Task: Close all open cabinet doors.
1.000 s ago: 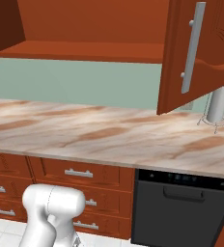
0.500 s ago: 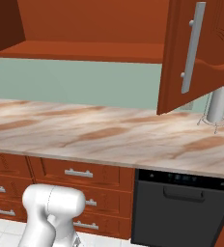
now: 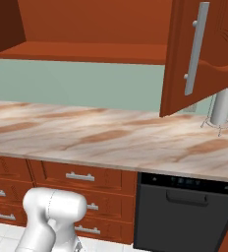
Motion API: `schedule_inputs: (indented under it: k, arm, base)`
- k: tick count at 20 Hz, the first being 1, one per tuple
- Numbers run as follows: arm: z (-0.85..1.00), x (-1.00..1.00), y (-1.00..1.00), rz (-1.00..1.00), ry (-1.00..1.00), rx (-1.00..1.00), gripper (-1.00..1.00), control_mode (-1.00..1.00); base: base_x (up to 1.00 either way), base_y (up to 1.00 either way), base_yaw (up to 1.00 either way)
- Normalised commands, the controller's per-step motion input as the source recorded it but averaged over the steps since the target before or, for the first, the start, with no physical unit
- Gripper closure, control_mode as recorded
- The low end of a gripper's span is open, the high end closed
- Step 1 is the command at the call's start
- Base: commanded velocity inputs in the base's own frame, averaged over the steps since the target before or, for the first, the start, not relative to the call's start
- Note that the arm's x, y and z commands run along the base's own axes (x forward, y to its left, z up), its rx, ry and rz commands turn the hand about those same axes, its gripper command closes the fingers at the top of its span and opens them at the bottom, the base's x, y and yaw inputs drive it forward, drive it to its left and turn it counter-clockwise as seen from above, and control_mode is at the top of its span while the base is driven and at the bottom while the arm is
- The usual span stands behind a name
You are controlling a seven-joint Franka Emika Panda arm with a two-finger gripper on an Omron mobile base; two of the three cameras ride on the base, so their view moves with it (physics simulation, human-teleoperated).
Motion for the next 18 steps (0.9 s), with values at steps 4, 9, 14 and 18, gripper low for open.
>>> schedule_inputs:
  k: [4, 9, 14, 18]
  arm:
    - [0.0, 0.1, 0.35, -0.21, 0.01, 0.02, -1.0, -1.0]
    - [0.04, 0.18, 0.32, -0.19, 0.0, 0.0, -1.0, -1.0]
    - [0.04, 0.39, 0.21, -0.18, 0.0, 0.0, -1.0, -1.0]
    - [-0.01, 0.29, 0.23, -0.07, -0.01, 0.0, -1.0, -1.0]
  base:
    - [0.0, 0.0, 0.0]
    - [0.0, 0.0, 0.0]
    - [0.0, 0.0, 0.0]
    - [0.0, 0.0, 0.0]
